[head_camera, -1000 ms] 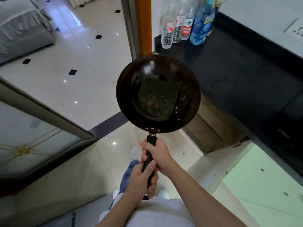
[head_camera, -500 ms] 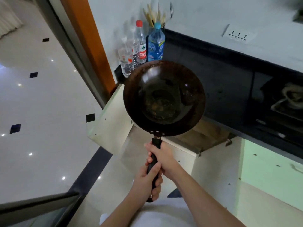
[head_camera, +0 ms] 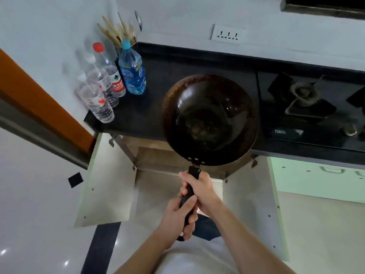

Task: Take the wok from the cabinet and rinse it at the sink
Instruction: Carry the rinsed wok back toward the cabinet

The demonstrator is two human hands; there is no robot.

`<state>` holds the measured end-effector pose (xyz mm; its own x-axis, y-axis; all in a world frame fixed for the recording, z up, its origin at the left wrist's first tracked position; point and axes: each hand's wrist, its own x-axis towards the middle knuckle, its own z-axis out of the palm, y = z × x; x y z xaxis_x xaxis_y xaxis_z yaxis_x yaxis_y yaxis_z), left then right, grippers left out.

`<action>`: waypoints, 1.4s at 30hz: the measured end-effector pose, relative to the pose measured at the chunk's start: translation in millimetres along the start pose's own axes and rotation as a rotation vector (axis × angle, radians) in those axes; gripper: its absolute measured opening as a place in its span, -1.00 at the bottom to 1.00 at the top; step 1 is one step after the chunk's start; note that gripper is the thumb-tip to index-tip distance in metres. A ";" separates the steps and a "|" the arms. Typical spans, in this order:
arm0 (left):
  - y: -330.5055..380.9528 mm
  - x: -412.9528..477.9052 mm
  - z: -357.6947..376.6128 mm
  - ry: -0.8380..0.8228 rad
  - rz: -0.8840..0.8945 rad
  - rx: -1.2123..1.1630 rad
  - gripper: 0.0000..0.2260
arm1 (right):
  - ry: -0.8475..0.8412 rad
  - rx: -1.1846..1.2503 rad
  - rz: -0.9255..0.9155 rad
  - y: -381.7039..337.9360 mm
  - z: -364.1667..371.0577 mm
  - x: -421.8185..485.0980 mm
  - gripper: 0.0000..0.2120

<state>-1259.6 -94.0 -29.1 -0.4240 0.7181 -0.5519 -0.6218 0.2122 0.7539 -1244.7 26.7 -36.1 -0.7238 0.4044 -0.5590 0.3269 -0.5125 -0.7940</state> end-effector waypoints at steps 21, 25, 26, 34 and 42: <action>101.2 173.6 36.7 0.001 0.004 0.083 -0.63 | 0.020 0.147 0.053 -111.5 -63.2 151.0 -0.78; 110.0 186.3 35.0 -0.005 -0.051 0.078 -0.62 | 0.029 0.154 0.055 -118.5 -64.6 163.7 -0.78; 112.4 188.6 34.6 -0.011 -0.066 0.065 -0.63 | 0.034 0.154 0.054 -119.9 -65.0 166.5 -0.77; 133.9 205.1 22.5 -0.037 -0.129 0.094 -0.62 | 0.061 0.169 0.061 -127.4 -59.7 187.5 -0.77; 144.4 212.5 6.2 -0.058 -0.170 0.054 -0.63 | 0.105 0.162 0.076 -127.9 -46.5 198.8 -0.74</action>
<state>-1435.5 93.3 -35.4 -0.2765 0.7054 -0.6527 -0.6447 0.3676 0.6703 -1402.1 207.9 -56.8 -0.6308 0.4321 -0.6445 0.2699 -0.6566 -0.7043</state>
